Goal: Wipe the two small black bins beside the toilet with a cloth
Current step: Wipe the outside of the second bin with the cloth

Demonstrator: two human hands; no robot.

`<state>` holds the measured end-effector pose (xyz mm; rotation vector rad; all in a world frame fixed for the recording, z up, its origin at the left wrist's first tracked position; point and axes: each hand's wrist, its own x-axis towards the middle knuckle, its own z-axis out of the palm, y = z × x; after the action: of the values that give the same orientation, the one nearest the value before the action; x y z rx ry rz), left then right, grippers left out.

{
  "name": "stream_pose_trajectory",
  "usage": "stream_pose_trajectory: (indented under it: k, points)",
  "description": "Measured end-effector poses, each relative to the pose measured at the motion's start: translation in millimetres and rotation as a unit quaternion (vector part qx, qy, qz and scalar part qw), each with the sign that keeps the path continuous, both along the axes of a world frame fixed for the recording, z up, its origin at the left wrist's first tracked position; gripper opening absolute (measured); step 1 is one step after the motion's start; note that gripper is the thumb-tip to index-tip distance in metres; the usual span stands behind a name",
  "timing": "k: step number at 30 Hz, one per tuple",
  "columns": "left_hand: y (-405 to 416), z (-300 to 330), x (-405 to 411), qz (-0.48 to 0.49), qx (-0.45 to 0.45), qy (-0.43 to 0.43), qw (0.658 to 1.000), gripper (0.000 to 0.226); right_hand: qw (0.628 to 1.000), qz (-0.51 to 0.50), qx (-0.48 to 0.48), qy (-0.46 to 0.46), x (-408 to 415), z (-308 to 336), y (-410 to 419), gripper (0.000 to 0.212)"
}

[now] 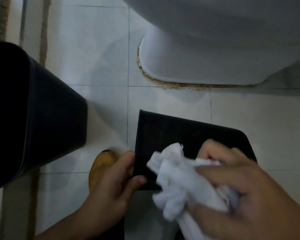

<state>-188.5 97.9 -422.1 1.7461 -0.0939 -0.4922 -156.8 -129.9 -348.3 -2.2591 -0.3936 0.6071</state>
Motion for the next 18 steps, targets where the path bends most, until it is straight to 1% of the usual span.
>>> stream_pose_trajectory:
  k: [1,2,3,5,6,8,10,12,13,15,18]
  points:
    - [1.2,1.3,0.5,-0.011,0.005,-0.012,1.0,0.02,0.999,-0.025,0.02,0.03,8.5,6.7,-0.2,0.02]
    - [2.4,1.2,1.8,-0.015,0.018,-0.018,1.0,0.017,0.998,-0.041,0.029,0.033,15.8,9.4,-0.7,0.021]
    - [2.7,1.4,3.2,-0.016,0.032,-0.026,0.999,0.016,0.998,-0.065,0.009,0.009,23.2,9.2,-1.7,0.026]
    - [2.8,0.3,2.8,-0.02,0.049,-0.034,0.998,0.014,0.99,-0.117,-0.06,-0.047,39.8,-1.1,-1.8,0.035]
    - [1.2,1.0,3.7,-0.02,0.044,-0.033,0.998,0.014,0.984,-0.132,-0.095,-0.066,47.6,-7.4,-1.5,0.035]
    - [-1.6,1.2,5.1,-0.016,0.033,-0.023,0.999,0.016,0.974,-0.145,-0.161,-0.066,62.7,-22.0,0.0,0.032]
    - [-3.2,1.8,6.1,-0.015,0.043,-0.031,0.998,0.023,0.969,-0.126,-0.204,-0.056,70.9,-35.3,6.3,0.032]
    - [-3.0,0.5,6.1,-0.011,0.054,-0.03,0.998,0.024,0.972,-0.097,-0.206,-0.064,71.0,-43.8,14.5,0.03]
    - [-2.6,-0.4,5.9,-0.008,0.06,-0.034,0.998,0.021,0.974,-0.083,-0.195,-0.076,68.8,-43.9,20.1,0.025]
    - [-2.1,-2.2,5.5,-0.005,0.072,-0.038,0.997,0.012,0.98,-0.043,-0.158,-0.114,60.8,-39.2,32.7,0.022]
    - [0.1,-6.7,4.7,0.007,0.101,-0.044,0.994,0.008,0.982,0.027,-0.085,-0.164,47.5,-38.3,49.0,0.024]
